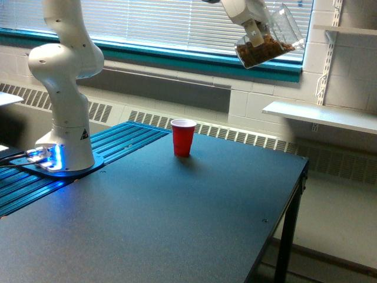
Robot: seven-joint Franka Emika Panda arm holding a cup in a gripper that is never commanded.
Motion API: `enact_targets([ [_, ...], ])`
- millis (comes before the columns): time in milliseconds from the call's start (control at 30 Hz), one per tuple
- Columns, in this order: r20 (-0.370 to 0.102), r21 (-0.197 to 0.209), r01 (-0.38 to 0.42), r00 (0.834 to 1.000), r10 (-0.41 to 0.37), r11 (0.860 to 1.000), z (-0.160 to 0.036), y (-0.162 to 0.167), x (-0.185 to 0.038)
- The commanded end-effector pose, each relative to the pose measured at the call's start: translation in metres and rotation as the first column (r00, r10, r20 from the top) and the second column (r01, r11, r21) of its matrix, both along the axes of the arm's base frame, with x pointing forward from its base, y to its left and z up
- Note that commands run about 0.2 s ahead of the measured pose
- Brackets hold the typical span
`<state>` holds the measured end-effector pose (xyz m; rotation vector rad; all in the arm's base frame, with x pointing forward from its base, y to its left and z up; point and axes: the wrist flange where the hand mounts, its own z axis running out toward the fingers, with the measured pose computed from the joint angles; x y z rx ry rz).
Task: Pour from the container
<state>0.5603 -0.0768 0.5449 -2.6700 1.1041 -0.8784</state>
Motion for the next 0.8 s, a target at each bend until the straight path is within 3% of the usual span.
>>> enact_targets([
  [33,0.007,-0.009,0.013,1.000,-0.013,1.000,0.001,-0.010,0.000],
  [467,0.010,-0.055,-0.070,0.997,0.070,0.996,-0.011,0.008,-0.004],
  [800,0.012,-0.084,-0.154,0.988,0.155,0.985,-0.027,0.036,-0.015],
])
